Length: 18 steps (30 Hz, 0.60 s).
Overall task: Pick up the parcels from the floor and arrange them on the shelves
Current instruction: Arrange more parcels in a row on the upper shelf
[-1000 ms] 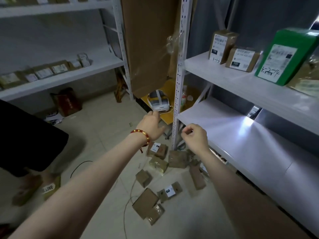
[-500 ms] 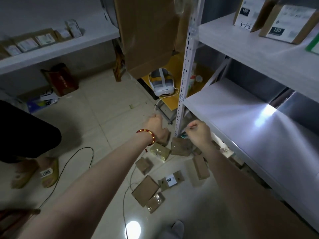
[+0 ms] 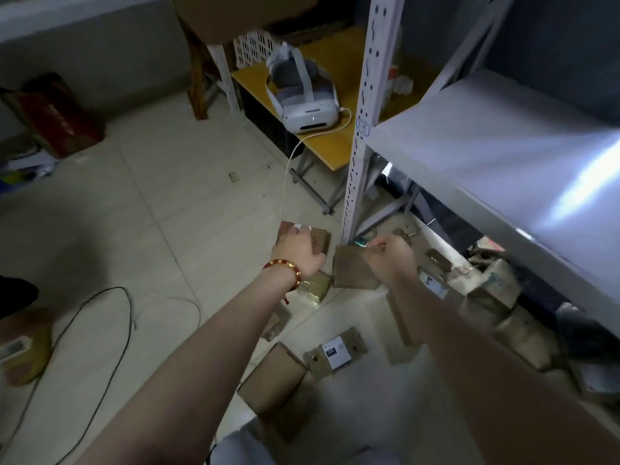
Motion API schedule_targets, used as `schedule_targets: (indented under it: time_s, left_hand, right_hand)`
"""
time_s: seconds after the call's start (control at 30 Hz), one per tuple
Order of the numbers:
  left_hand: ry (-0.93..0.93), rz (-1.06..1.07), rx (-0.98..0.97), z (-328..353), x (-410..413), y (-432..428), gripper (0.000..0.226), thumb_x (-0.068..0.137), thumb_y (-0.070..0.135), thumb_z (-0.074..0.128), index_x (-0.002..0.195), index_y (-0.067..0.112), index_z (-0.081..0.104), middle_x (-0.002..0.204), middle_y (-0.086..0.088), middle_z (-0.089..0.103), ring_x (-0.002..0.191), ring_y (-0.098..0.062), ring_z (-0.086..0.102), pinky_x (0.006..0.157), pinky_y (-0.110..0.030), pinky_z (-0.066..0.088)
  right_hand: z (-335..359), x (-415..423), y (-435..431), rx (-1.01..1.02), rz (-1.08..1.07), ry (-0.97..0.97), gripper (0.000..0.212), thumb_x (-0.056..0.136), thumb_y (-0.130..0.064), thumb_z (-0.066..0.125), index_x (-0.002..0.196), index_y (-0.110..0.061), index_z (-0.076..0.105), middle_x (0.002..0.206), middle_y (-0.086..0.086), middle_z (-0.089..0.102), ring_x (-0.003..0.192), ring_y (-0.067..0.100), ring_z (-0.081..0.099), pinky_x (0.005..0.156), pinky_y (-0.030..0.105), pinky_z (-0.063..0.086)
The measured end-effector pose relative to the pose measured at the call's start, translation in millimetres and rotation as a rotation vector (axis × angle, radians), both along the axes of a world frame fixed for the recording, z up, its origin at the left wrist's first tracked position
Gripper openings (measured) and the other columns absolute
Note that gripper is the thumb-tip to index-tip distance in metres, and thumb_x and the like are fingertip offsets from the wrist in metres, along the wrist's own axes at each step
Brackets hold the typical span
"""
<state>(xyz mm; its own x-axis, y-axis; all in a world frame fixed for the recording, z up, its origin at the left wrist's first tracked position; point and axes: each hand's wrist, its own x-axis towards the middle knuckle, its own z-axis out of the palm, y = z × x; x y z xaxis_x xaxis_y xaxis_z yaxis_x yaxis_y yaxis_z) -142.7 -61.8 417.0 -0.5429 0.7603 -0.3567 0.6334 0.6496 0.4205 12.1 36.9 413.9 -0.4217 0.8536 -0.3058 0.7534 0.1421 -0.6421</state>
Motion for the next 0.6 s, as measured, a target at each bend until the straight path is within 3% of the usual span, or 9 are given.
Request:
schedule_targets:
  time_s: [0.03, 0.13, 0.23, 0.33, 0.47, 0.6]
  left_hand:
    - [-0.001, 0.001, 0.000, -27, -4, 2, 0.057, 0.083, 0.036, 0.062, 0.131, 0.009, 0.047, 0.129, -0.015, 0.052, 0.116, -0.034, 0.053, 0.097, -0.046, 0.047]
    - [-0.003, -0.004, -0.001, -102, -15, 13, 0.058, 0.086, 0.036, 0.062, 0.134, 0.007, 0.046, 0.133, -0.015, 0.051, 0.118, -0.033, 0.053, 0.096, -0.043, 0.048]
    - [-0.042, 0.009, 0.045, -168, -22, 37, 0.049, 0.089, 0.031, 0.062, 0.129, 0.005, 0.050, 0.125, -0.015, 0.057, 0.111, -0.031, 0.057, 0.089, -0.037, 0.050]
    - [-0.084, 0.027, 0.129, -231, -24, 63, 0.030, 0.090, 0.029, 0.061, 0.109, 0.006, 0.056, 0.111, -0.012, 0.063, 0.098, -0.028, 0.057, 0.080, -0.033, 0.049]
    - [-0.165, 0.043, 0.209, -314, -23, 94, 0.031, 0.089, 0.030, 0.065, 0.109, 0.007, 0.059, 0.097, -0.008, 0.058, 0.095, -0.026, 0.057, 0.074, -0.029, 0.041]
    - [-0.282, 0.081, 0.268, -383, -19, 109, 0.029, 0.093, 0.035, 0.060, 0.107, 0.010, 0.055, 0.095, -0.002, 0.055, 0.090, -0.022, 0.055, 0.070, -0.027, 0.041]
  right_hand:
    - [-25, -5, 2, -0.025, -0.007, -0.005, 0.021, 0.087, -0.019, 0.062, 0.106, -0.013, 0.065, 0.101, 0.005, 0.066, 0.090, 0.022, 0.062, 0.080, 0.036, 0.053]
    - [-96, -19, 10, -0.057, -0.055, -0.042, 0.013, 0.092, -0.021, 0.058, 0.097, -0.011, 0.064, 0.088, 0.007, 0.064, 0.076, 0.021, 0.058, 0.063, 0.026, 0.042]
    - [-168, -24, 25, 0.022, -0.114, -0.077, 0.028, 0.096, -0.026, 0.060, 0.110, -0.004, 0.067, 0.110, 0.016, 0.067, 0.104, 0.032, 0.062, 0.076, 0.026, 0.037]
    - [-232, -29, 42, 0.039, -0.087, -0.147, 0.037, 0.099, -0.025, 0.056, 0.126, -0.001, 0.058, 0.129, 0.017, 0.060, 0.121, 0.030, 0.055, 0.090, 0.028, 0.038]
    - [-324, -41, 64, 0.037, -0.056, -0.182, 0.048, 0.094, -0.026, 0.062, 0.133, -0.002, 0.053, 0.135, 0.017, 0.055, 0.126, 0.033, 0.051, 0.101, 0.035, 0.040]
    - [-395, -59, 71, 0.074, 0.000, -0.197, 0.046, 0.091, -0.033, 0.062, 0.125, -0.003, 0.060, 0.125, 0.020, 0.061, 0.119, 0.037, 0.057, 0.096, 0.037, 0.046]
